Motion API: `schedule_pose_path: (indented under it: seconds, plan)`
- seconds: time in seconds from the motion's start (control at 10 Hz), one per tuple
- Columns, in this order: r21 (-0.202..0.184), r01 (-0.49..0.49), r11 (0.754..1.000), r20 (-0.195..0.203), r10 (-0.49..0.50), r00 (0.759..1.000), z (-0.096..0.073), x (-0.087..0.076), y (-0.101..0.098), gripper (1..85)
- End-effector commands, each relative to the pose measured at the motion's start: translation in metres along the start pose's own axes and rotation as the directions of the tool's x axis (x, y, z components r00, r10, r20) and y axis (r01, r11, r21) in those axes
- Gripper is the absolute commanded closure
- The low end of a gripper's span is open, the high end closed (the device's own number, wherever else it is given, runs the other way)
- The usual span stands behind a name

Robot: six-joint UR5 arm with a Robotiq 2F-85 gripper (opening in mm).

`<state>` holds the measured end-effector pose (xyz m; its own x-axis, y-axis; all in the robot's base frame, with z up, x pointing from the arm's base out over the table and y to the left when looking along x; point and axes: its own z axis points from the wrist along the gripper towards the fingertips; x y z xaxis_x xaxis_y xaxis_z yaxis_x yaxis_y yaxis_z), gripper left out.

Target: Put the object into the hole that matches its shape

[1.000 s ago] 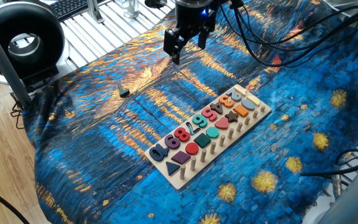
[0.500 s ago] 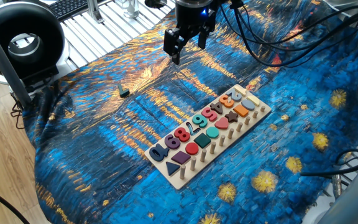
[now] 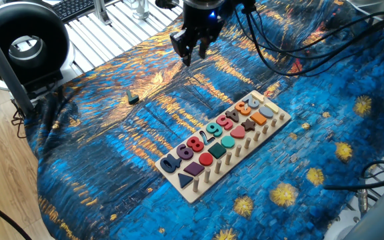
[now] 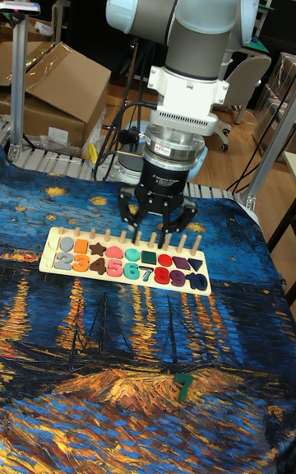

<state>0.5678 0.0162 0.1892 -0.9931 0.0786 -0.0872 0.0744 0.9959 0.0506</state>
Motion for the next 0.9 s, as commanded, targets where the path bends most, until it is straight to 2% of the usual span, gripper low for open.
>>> schedule_pose_path:
  seconds: [0.0,0.8]
  plan:
    - [-0.033,-0.041,0.999,0.044,0.042,0.998,-0.0004,-0.0115,0.0101,84.0]
    - [-0.031,-0.032,0.999,0.034,0.033,0.999,0.0027,-0.0075,0.0097,84.0]
